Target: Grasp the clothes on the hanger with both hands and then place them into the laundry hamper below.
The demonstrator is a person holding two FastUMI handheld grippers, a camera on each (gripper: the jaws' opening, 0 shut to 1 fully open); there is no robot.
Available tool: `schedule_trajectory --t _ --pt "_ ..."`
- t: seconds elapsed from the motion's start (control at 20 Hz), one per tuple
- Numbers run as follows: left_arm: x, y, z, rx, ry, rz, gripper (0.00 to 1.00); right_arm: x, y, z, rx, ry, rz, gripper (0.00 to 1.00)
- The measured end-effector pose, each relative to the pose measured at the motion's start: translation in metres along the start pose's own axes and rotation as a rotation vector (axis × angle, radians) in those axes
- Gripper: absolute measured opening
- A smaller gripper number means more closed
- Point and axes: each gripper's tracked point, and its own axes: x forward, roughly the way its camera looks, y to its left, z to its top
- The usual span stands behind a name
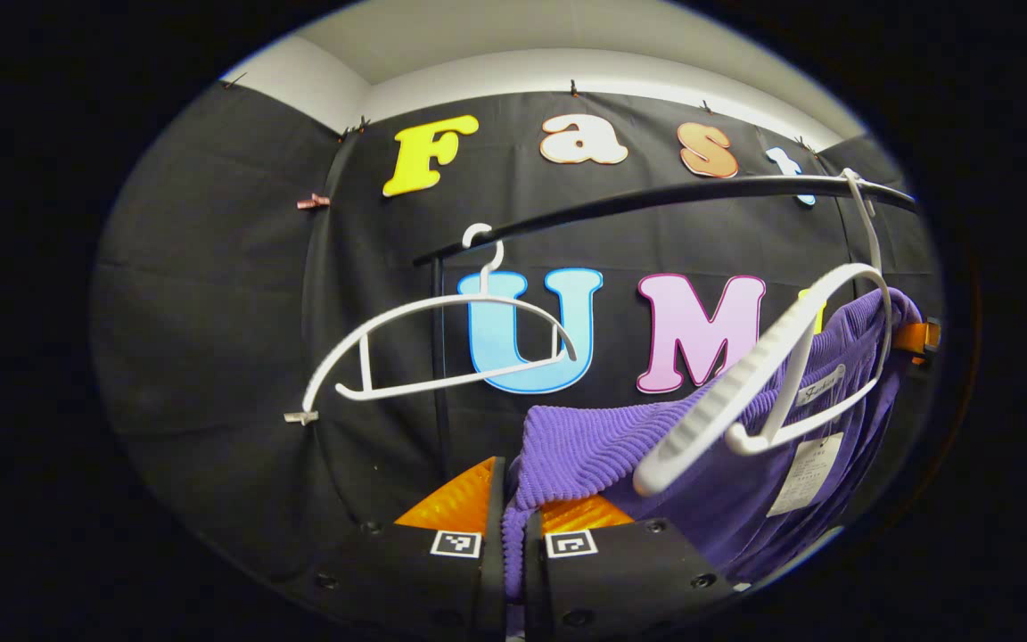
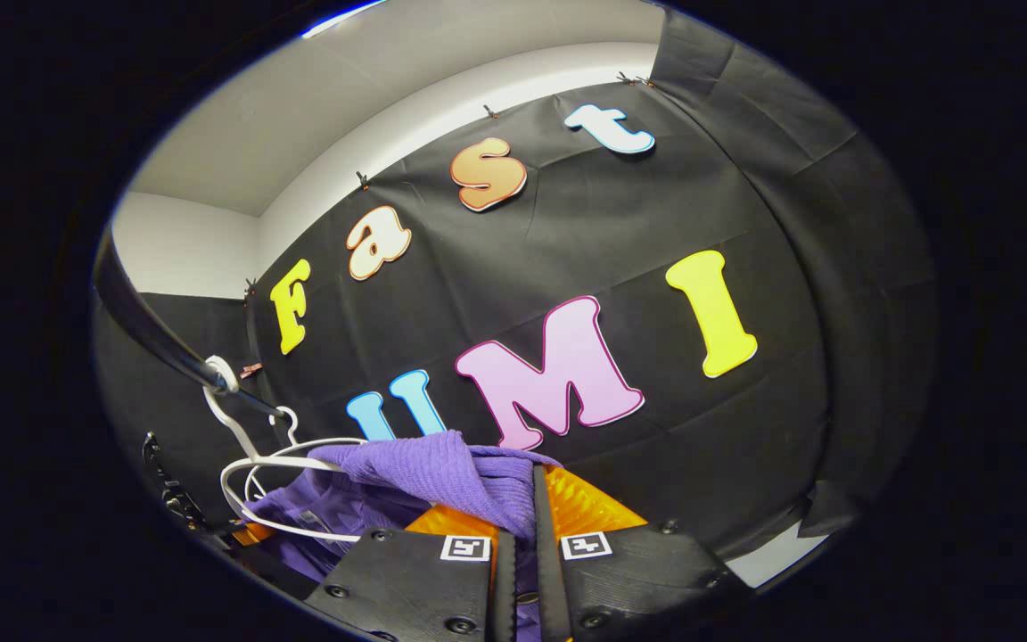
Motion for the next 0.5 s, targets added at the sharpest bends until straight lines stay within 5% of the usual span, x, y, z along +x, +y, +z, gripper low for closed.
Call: schedule_trajectory --t 0.15,0.3,0.35,0.4,0.45,0.5 --pt "0.003 -0.017 -0.03 -0.018 0.058 -0.016 0.12 0.014 -0.011 -0.001 -0.031 -0.002 -0.021 0.15" --pt "-0.007 -0.05 -0.059 0.009 0.119 -0.065 0.12 0.015 -0.048 -0.008 -0.067 0.021 -0.124 0.17" --pt "-0.01 -0.064 -0.067 0.017 0.133 -0.083 0.12 0.012 -0.059 -0.018 -0.071 0.048 -0.15 0.16" --pt "-0.017 -0.075 -0.076 0.022 0.141 -0.101 0.12 0.007 -0.064 -0.03 -0.062 0.079 -0.161 0.03" --pt "-0.022 -0.085 -0.083 0.024 0.15 -0.111 0.12 0.001 -0.068 -0.041 -0.063 0.103 -0.174 0.14" --pt "-0.027 -0.093 -0.09 0.022 0.161 -0.121 0.12 -0.006 -0.074 -0.052 -0.078 0.127 -0.187 0.14"
